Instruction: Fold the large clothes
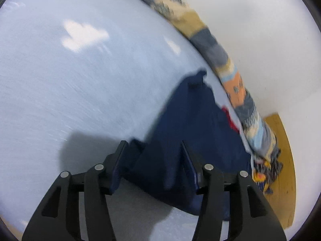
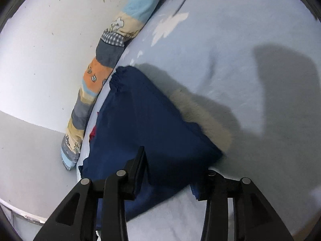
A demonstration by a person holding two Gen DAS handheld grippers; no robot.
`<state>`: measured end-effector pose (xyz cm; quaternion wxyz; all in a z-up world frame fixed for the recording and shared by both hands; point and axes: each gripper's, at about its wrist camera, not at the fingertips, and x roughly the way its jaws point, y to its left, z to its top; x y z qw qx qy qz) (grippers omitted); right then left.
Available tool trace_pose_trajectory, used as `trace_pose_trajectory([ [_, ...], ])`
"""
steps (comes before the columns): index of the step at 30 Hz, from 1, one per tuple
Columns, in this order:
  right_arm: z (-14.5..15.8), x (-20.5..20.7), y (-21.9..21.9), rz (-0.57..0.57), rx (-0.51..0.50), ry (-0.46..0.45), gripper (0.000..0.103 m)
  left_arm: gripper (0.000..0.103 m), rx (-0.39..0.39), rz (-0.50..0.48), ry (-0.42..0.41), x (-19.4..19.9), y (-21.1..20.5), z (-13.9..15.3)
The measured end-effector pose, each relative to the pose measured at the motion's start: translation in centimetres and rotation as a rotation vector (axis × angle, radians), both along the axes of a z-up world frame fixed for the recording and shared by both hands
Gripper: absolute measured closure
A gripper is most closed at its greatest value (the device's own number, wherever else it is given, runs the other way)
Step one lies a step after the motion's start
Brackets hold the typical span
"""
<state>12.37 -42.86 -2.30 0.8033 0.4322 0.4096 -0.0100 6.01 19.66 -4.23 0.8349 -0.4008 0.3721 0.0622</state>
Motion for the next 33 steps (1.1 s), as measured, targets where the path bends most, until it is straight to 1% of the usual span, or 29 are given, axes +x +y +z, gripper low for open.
trace_pose_trajectory([
  [2, 1.7, -1.2, 0.5, 0.013, -0.088, 0.001, 0.062, 0.052, 0.058, 0.044, -0.041, -1.5, 0.3, 2.0],
  [3, 2.5, -2.0, 0.9, 0.017, -0.127, -0.017, 0.062, 0.052, 0.114, 0.065, -0.069, -2.3, 0.0, 3.4],
  [5, 4.5, -3.0, 2.4, 0.054, -0.197, -0.082, 0.062, 0.052, 0.205, 0.054, -0.105, -3.1, -1.0, 5.3],
  [6, 5.4, -3.0, 3.2, 0.085, -0.220, -0.104, 0.062, 0.052, 0.253, 0.031, -0.128, -3.3, -2.0, 6.2],
  [8, 7.4, -2.5, 5.9, 0.169, -0.275, -0.139, 0.062, 0.045, 0.351, -0.060, -0.153, -2.8, -5.0, 7.9],
  [10, 8.5, -1.4, 8.1, 0.232, -0.301, -0.155, 0.062, 0.045, 0.409, -0.139, -0.171, -2.2, -7.7, 8.8],
  [11, 8.9, -0.8, 9.5, 0.269, -0.323, -0.149, 0.062, 0.038, 0.434, -0.180, -0.179, -1.8, -9.2, 9.1],
  [12, 9.2, 0.0, 11.4, 0.308, -0.361, -0.140, 0.062, 0.032, 0.451, -0.241, -0.174, -1.0, -11.0, 9.1],
  [13, 9.1, 0.2, 12.4, 0.328, -0.381, -0.132, 0.062, 0.027, 0.456, -0.284, -0.165, -0.5, -12.3, 8.7],
  [14, 8.6, 0.7, 13.6, 0.354, -0.398, -0.116, 0.062, 0.027, 0.466, -0.313, -0.154, -0.2, -13.4, 8.1],
  [16, 6.9, 1.5, 15.9, 0.393, -0.417, -0.087, 0.062, 0.027, 0.504, -0.347, -0.097, 0.2, -15.4, 6.2],
  [17, 6.0, 1.5, 16.6, 0.396, -0.439, -0.076, 0.065, 0.027, 0.525, -0.355, -0.056, 0.5, -16.0, 4.6],
  [18, 4.6, 1.7, 17.3, 0.402, -0.472, -0.054, 0.064, 0.028, 0.530, -0.355, -0.030, 0.5, -16.2, 3.4],
  [19, 3.8, 1.7, 17.7, 0.412, -0.485, -0.041, 0.063, 0.028, 0.520, -0.348, 0.002, 0.9, -16.4, 2.7],
  [20, 2.6, 1.4, 18.1, 0.425, -0.504, -0.028, 0.064, 0.028, 0.493, -0.355, 0.021, 1.2, -16.3, 2.3],
  [21, 1.7, 1.2, 18.4, 0.428, -0.527, -0.008, 0.065, 0.028, 0.466, -0.362, 0.025, 1.6, -16.5, 2.0],
  [22, 1.7, 1.1, 18.8, 0.442, -0.538, 0.000, 0.063, 0.027, 0.475, -0.359, 0.047, 2.1, -16.8, 1.6],
  [23, 1.8, 1.3, 19.2, 0.460, -0.560, -0.009, 0.062, 0.026, 0.502, -0.366, 0.088, 2.6, -17.3, 0.8],
  [24, 1.6, 1.4, 19.3, 0.471, -0.569, -0.004, 0.061, 0.023, 0.522, -0.378, 0.109, 2.7, -17.8, 0.3],
  [25, 1.4, 1.5, 19.3, 0.476, -0.573, -0.001, 0.061, 0.015, 0.539, -0.392, 0.117, 2.8, -18.3, -0.3],
  [26, 1.3, 1.4, 19.4, 0.483, -0.582, -0.002, 0.061, 0.012, 0.560, -0.396, 0.113, 2.6, -18.8, -0.6],
  [27, 1.3, 1.3, 19.6, 0.490, -0.596, -0.005, 0.060, 0.010, 0.603, -0.392, 0.106, 2.3, -19.5, -0.9],
  [28, 1.3, 1.3, 19.9, 0.499, -0.607, -0.002, 0.060, 0.007, 0.642, -0.389, 0.098, 1.9, -20.2, -1.1],
  [30, 1.3, 1.0, 20.4, 0.511, -0.643, -0.007, 0.058, 0.005, 0.677, -0.380, 0.088, 1.1, -21.0, -1.5],
  [31, 1.5, 0.8, 20.6, 0.505, -0.655, -0.019, 0.058, 0.005, 0.679, -0.374, 0.082, 1.0, -21.0, -1.4],
  [32, 1.9, 0.4, 20.7, 0.502, -0.650, -0.038, 0.057, 0.005, 0.674, -0.376, 0.082, 1.0, -20.9, -1.4],
  [33, 2.6, -0.1, 20.7, 0.489, -0.638, -0.093, 0.060, 0.005, 0.668, -0.379, 0.080, 0.9, -20.8, -1.3],
])
